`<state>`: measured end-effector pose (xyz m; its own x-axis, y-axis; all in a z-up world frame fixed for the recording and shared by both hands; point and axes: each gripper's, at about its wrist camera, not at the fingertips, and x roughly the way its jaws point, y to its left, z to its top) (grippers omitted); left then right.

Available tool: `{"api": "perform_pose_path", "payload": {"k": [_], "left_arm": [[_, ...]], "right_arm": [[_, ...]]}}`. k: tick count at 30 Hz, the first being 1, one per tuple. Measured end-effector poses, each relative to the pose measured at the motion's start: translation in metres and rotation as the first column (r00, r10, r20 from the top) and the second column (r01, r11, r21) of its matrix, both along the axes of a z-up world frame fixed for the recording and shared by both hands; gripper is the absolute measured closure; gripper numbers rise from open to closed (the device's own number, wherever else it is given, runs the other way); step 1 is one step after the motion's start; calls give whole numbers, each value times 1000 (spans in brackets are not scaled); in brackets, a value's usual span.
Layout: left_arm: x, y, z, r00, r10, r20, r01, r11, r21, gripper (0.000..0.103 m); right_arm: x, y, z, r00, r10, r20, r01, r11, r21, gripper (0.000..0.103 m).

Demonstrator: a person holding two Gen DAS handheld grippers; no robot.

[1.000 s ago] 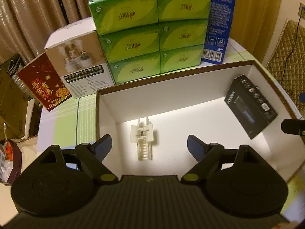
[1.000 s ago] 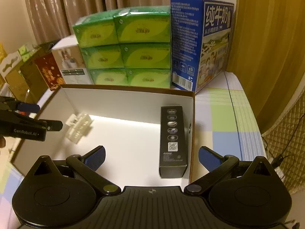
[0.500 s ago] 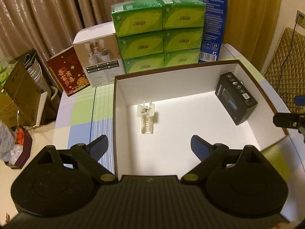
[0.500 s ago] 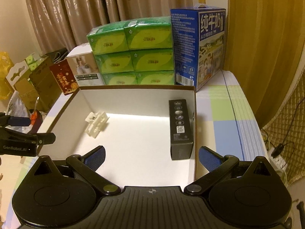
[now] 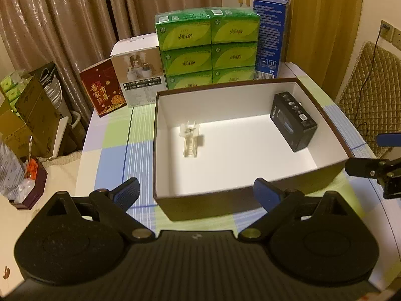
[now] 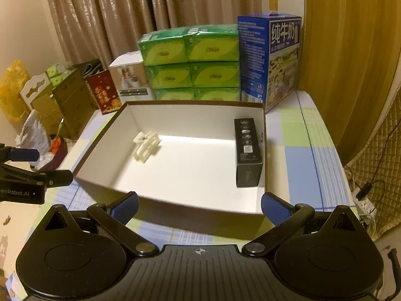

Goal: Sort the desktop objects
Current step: 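Withdraw both tools from the box back toward the remaining items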

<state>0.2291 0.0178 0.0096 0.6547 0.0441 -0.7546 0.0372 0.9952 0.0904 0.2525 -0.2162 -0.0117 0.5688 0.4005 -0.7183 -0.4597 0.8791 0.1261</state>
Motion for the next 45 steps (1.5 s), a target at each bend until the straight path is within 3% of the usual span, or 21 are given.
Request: {"api": "perform_pose_path", "payload": {"k": [23,45], "left_arm": [[-62,2,-15,998,24,-65,-24,1000,0,7],[-90,1,-41,991,10,-135,-13,1000,-26,7]], "right_arm": [[-55,2,-14,997,54,-57,-56,998,-25,2],[-76,-5,-41,979,28,-200,-29,1000,-1,2]]}}
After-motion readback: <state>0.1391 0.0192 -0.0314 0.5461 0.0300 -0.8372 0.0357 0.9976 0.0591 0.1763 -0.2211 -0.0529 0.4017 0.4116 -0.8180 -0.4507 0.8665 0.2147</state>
